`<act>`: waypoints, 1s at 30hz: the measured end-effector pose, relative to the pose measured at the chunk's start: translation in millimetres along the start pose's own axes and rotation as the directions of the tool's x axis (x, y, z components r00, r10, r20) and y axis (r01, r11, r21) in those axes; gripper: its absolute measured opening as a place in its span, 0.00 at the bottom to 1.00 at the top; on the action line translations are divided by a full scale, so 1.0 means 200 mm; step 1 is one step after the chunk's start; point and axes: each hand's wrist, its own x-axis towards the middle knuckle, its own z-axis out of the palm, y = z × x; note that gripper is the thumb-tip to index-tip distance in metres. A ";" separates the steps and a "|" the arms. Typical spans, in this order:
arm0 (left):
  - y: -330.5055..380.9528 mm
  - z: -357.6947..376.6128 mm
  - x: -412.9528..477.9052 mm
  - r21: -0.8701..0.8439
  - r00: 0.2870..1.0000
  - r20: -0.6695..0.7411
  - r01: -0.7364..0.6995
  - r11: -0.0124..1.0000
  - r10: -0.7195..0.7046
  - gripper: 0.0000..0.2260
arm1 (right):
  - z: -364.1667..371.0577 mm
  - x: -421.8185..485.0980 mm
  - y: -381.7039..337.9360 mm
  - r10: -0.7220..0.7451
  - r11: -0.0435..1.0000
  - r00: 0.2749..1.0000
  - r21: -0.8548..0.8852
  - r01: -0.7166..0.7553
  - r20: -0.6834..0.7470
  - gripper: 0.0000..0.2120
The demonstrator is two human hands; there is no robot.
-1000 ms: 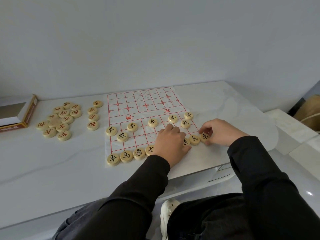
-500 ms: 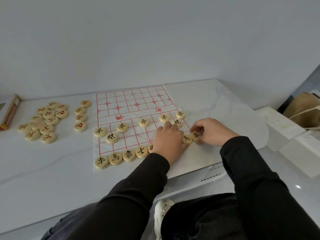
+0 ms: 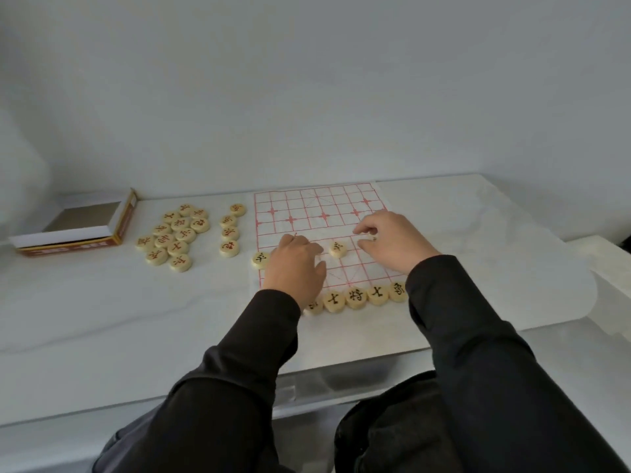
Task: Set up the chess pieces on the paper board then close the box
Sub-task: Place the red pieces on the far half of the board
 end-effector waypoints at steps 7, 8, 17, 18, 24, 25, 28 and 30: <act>-0.34 -0.13 -0.03 -0.017 0.989 -0.071 0.127 0.992 -0.128 0.14 | 0.22 0.15 -0.37 -0.107 0.994 0.994 -0.006 0.107 0.007 0.13; -0.37 -0.15 -0.02 -0.037 0.985 -0.090 0.143 0.989 -0.145 0.14 | 0.24 0.17 -0.41 -0.124 0.992 0.992 -0.011 0.124 0.010 0.13; -0.68 -0.32 0.09 -0.291 0.890 -0.105 0.399 0.870 -0.444 0.14 | 0.38 0.42 -0.66 -0.175 0.984 0.984 -0.021 0.176 0.038 0.13; -0.71 -0.34 0.08 -0.308 0.879 -0.102 0.417 0.855 -0.466 0.14 | 0.39 0.45 -0.69 -0.176 0.984 0.983 -0.018 0.177 0.046 0.14; -0.90 -0.40 0.07 -0.200 0.890 -0.086 0.426 0.883 -0.448 0.19 | 0.42 0.61 -0.80 -0.169 0.983 0.978 -0.053 0.176 0.121 0.22; -0.92 -0.40 0.07 -0.202 0.890 -0.068 0.430 0.880 -0.450 0.21 | 0.43 0.63 -0.81 -0.154 0.983 0.975 -0.076 0.168 0.162 0.23; -0.99 -0.38 0.07 -0.162 0.864 0.052 0.502 0.849 -0.501 0.25 | 0.49 0.72 -0.83 -0.074 0.975 0.949 -0.177 0.134 0.308 0.26; -1.02 -0.35 0.07 -0.099 0.811 0.164 0.579 0.809 -0.561 0.28 | 0.53 0.78 -0.85 -0.020 0.974 0.928 -0.202 0.102 0.373 0.27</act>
